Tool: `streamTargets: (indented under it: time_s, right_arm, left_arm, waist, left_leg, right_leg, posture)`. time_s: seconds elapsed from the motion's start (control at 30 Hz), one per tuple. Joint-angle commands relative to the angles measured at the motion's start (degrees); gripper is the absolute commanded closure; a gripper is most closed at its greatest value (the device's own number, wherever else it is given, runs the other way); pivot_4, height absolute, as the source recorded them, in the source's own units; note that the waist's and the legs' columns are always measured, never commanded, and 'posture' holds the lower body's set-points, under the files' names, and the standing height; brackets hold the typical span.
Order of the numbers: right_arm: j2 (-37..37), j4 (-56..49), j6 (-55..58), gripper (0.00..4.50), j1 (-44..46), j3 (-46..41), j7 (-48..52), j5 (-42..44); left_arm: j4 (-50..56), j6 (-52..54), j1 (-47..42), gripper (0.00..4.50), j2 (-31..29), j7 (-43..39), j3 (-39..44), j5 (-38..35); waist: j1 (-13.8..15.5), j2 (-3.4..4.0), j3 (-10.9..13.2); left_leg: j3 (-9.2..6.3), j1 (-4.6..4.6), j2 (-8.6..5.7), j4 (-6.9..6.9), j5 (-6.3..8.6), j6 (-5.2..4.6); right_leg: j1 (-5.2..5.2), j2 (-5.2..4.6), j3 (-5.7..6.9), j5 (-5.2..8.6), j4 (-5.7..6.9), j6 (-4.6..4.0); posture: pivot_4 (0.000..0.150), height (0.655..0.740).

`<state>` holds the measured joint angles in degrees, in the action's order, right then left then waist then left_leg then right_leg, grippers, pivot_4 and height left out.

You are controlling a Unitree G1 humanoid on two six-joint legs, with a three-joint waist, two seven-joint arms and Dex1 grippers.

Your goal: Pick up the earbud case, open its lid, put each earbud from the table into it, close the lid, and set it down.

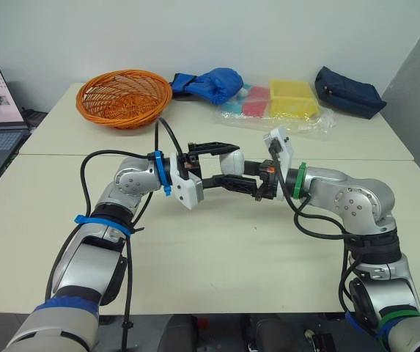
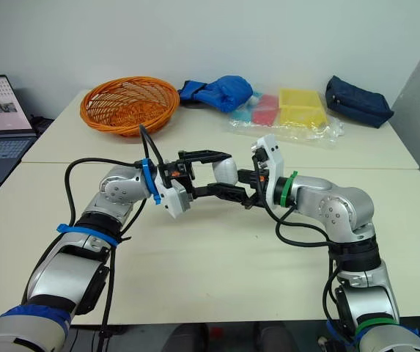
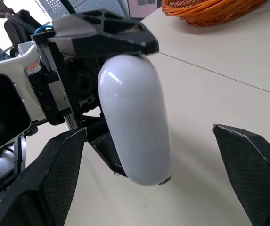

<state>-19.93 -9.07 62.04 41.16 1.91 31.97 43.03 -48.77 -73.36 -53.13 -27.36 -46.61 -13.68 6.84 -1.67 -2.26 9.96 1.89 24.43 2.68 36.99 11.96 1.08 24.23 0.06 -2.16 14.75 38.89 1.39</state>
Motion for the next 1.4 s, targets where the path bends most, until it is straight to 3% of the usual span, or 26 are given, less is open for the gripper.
streamTargets:
  time_s: [0.03, 0.33, 0.63, 0.8, 1.03, 1.23, 1.4]
  right_arm:
    - [-0.1, 0.1, -1.4, 0.55, 0.8, -0.6, 0.6, -0.6]
    - [1.0, 0.6, -1.1, 3.63, 0.9, -1.5, 0.5, -1.1]
    - [2.0, 0.8, -0.9, 3.62, 0.8, -2.8, -0.1, -0.8]
    - [2.3, 1.2, -1.4, 3.62, 1.0, -3.2, -0.1, -0.9]
    - [2.5, 1.6, -2.3, 3.63, 1.1, -3.0, 0.0, -1.3]
    - [-6.4, 0.5, -15.8, 3.63, 0.2, 7.5, 4.1, -16.1]
    - [-9.2, 0.8, -24.5, 3.63, -0.6, 12.9, 6.0, -24.4]
  left_arm:
    - [1.6, -1.1, -0.5, 1.69, -0.5, 1.8, -0.3, -0.6]
    - [2.0, -0.7, -0.6, 1.69, -0.8, 3.1, -0.9, -0.1]
    - [3.5, -0.4, -0.2, 1.69, -1.2, 3.1, -2.0, -1.6]
    - [5.7, 1.6, 0.6, 0.1, -2.4, -0.2, -3.9, -6.5]
    - [8.3, 5.2, 0.8, 0.0, -4.6, -5.4, -4.9, -11.4]
    - [14.2, 29.4, -1.8, 0.0, -11.1, -22.9, -3.2, -22.7]
    - [20.7, 47.9, -5.3, 0.0, -15.0, -34.0, -4.0, -23.1]
  waist:
    - [0.0, 0.0, 0.0]
    - [0.0, 0.0, 0.0]
    - [0.0, 0.0, 0.0]
    - [0.0, 0.0, 0.0]
    - [0.0, 0.01, 0.0]
    - [-0.2, 0.04, 0.0]
    - [-0.2, 0.04, 0.0]
  left_leg:
    - [0.0, 0.0, 0.0, 0.0, 0.0, 0.0]
    - [0.0, 0.0, 0.0, -0.01, 0.0, 0.0]
    - [0.0, 0.0, 0.0, 0.0, 0.0, 0.0]
    - [0.01, 0.0, 0.02, 0.0, 0.0, 0.0]
    - [0.0, -0.01, 0.01, -0.01, 0.0, 0.0]
    - [0.02, -0.01, -0.01, 0.01, 0.0, 0.0]
    - [0.02, 0.02, 0.01, -0.03, 0.0, 0.0]
  right_leg:
    - [0.0, 0.0, 0.0, 0.0, 0.0, 0.0]
    - [0.01, 0.01, 0.0, 0.0, 0.0, 0.0]
    - [0.01, 0.0, 0.0, -0.01, 0.0, -0.01]
    - [0.0, -0.01, 0.0, -0.02, 0.0, -0.04]
    - [0.01, 0.01, -0.01, -0.02, 0.01, -0.04]
    - [0.03, 0.02, 0.0, 0.04, 0.01, 0.04]
    - [0.1, 0.18, -0.01, 0.07, -0.01, 0.02]
  posture:
    - [0.15, 0.74]
    - [0.15, 0.74]
    - [0.15, 0.74]
    - [0.15, 0.74]
    - [0.15, 0.74]
    - [0.15, 0.74]
    - [0.15, 0.74]
